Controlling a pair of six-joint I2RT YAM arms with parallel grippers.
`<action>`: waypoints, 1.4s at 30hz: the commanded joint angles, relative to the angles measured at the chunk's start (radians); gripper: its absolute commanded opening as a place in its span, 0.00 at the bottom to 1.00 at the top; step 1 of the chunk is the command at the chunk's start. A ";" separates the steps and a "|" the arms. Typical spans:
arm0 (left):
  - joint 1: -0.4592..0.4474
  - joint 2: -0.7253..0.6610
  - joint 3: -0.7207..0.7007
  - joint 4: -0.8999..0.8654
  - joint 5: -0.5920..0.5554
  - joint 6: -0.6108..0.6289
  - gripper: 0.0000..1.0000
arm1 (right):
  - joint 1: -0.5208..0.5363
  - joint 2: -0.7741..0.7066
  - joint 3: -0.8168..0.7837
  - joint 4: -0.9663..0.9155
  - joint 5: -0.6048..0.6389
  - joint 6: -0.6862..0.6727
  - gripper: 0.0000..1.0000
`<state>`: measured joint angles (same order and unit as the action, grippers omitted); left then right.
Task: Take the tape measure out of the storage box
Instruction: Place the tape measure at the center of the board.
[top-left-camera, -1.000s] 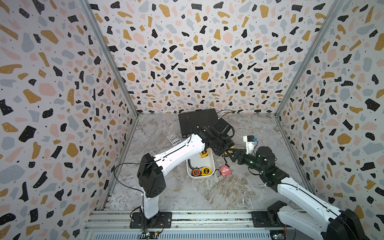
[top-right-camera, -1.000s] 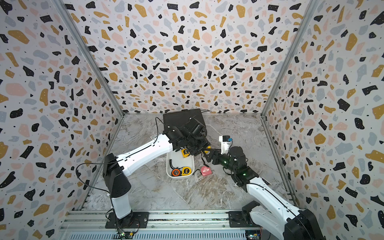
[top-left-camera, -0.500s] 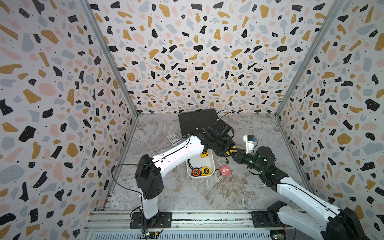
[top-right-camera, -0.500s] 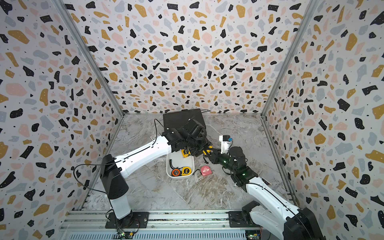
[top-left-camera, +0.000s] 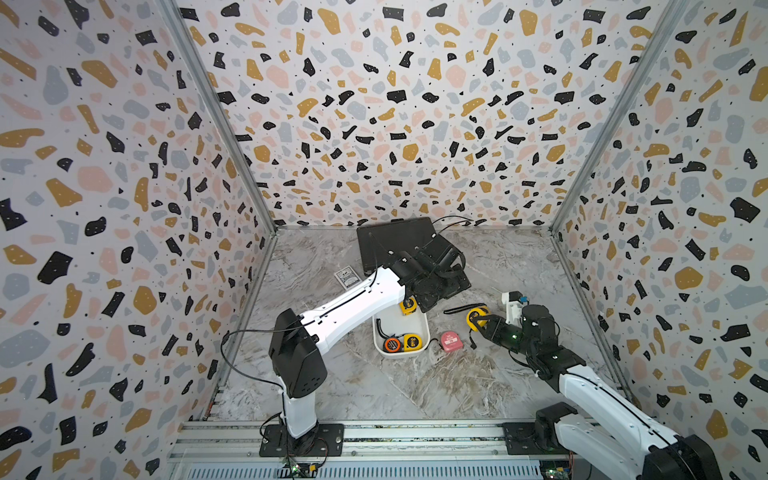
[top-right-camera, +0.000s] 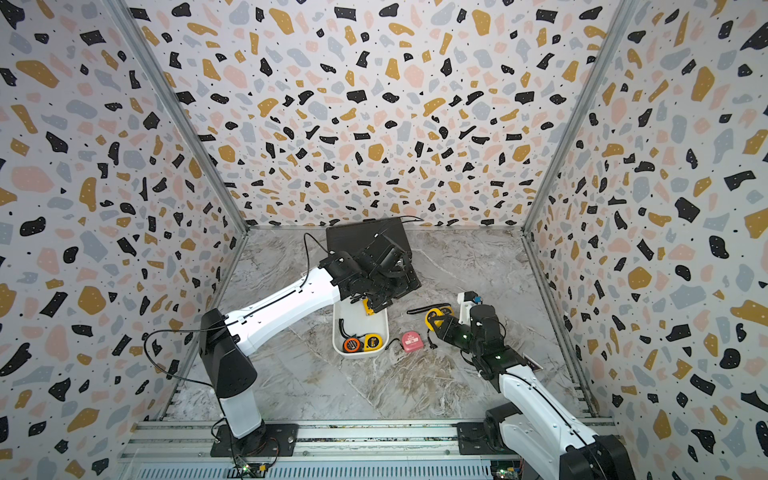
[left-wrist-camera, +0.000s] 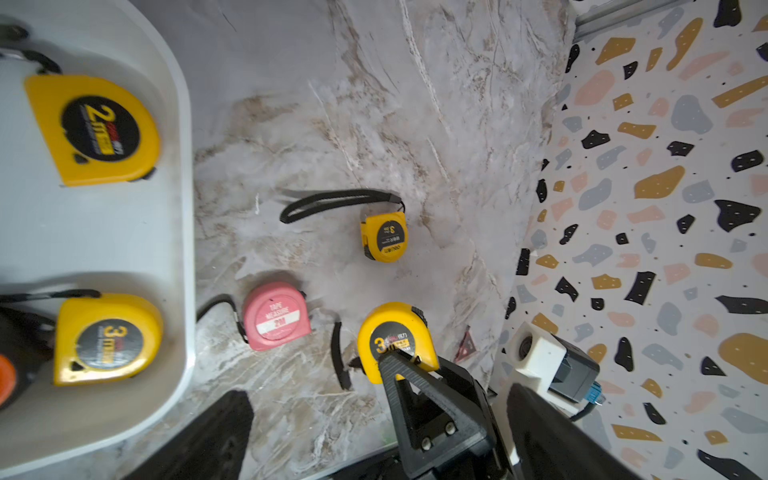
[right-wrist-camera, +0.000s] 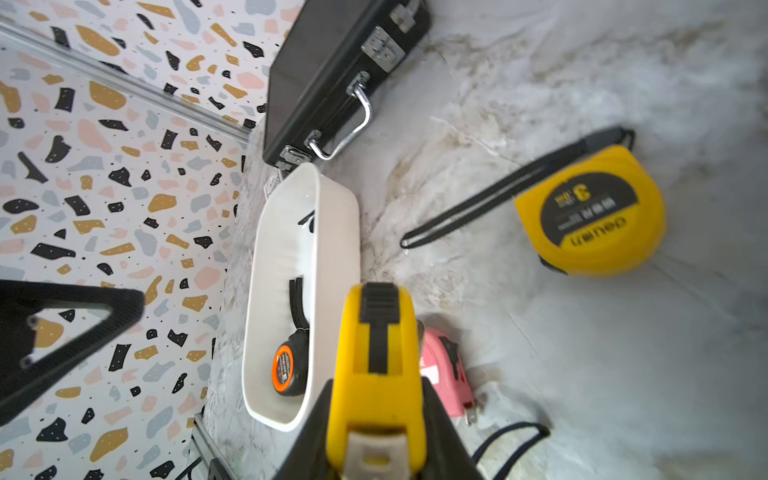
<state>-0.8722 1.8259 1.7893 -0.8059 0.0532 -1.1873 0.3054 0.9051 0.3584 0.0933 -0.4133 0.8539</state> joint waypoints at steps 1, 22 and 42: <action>0.024 -0.073 -0.044 -0.068 -0.085 0.104 1.00 | -0.034 0.017 -0.020 -0.021 -0.064 0.042 0.18; 0.139 -0.223 -0.349 -0.064 -0.132 0.205 1.00 | -0.129 0.213 -0.051 -0.044 -0.159 0.015 0.25; 0.152 -0.128 -0.314 -0.104 -0.163 0.266 1.00 | -0.137 0.087 -0.015 -0.347 -0.119 -0.096 0.68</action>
<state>-0.7288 1.6802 1.4506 -0.8829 -0.0822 -0.9569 0.1719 1.0203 0.3115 -0.1562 -0.5495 0.7979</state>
